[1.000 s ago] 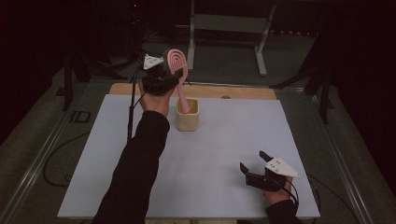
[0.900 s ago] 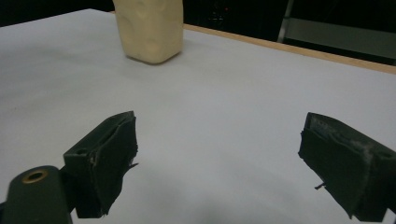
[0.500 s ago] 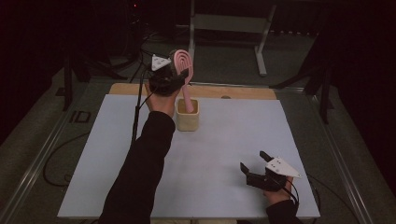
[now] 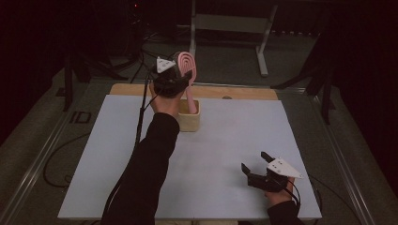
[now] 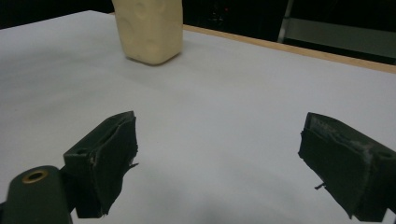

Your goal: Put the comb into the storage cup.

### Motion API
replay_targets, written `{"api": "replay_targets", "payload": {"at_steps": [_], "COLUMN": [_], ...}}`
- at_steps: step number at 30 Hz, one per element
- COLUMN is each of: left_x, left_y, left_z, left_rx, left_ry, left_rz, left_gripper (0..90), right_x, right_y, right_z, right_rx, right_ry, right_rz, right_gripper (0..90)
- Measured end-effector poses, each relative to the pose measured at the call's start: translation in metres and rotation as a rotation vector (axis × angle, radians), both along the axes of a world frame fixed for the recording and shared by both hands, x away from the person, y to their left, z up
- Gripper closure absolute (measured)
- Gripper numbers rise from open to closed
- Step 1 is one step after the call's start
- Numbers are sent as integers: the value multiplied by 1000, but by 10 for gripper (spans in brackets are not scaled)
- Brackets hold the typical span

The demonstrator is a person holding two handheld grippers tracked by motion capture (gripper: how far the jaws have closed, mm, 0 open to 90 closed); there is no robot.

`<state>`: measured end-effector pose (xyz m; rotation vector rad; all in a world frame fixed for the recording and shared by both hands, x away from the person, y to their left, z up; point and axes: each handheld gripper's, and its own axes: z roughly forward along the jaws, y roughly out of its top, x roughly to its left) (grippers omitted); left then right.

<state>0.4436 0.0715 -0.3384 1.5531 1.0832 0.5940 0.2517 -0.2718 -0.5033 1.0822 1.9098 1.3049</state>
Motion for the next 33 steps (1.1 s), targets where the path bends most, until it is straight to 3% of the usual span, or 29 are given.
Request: {"api": "replay_targets", "payload": {"at_steps": [33], "left_x": [6], "left_y": [-9], "left_z": [-15], "left_rx": [13], "left_ry": [22], "left_rz": [1], "left_gripper": [638], "right_x": [0], "right_y": [0], "right_z": [0], "right_rx": [1], "right_ry": [0], "right_rz": [2], "right_gripper": [111]}}
